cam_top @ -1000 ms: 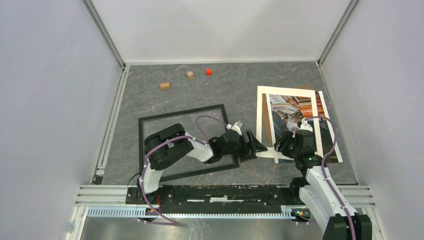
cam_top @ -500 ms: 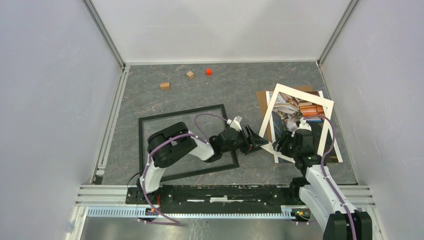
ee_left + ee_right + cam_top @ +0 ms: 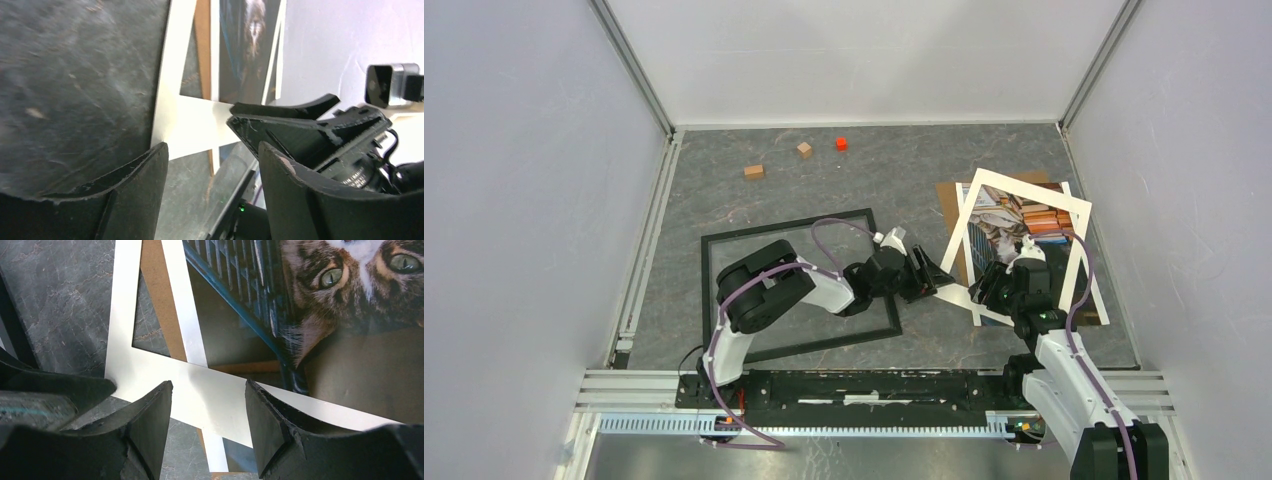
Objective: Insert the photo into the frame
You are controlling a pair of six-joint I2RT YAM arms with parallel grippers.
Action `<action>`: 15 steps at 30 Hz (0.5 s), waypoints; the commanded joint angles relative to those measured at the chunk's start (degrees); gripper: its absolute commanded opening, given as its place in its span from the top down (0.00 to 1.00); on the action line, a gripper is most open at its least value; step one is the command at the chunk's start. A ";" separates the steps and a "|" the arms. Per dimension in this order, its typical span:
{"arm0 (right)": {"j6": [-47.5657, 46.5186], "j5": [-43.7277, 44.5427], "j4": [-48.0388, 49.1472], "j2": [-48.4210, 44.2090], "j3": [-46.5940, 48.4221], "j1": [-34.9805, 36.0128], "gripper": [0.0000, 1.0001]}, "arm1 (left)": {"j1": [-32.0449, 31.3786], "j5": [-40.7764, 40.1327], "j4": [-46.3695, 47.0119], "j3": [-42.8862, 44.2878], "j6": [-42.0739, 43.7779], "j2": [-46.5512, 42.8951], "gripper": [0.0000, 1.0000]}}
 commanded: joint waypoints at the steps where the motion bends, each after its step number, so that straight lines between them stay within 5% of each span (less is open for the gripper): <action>1: -0.99 1.05 -8.79 1.10 -0.93 0.28 0.38 | 0.00 -6.99 -8.69 1.08 7.97 -4.79 0.22; 9: -1.28 0.68 -7.45 2.77 -1.10 0.34 0.38 | -0.44 -9.98 -18.62 3.15 11.60 -6.10 0.08; 15: -1.41 0.35 -7.16 2.96 -1.18 0.28 0.38 | -0.34 0.36 -14.32 4.84 5.29 -1.21 0.09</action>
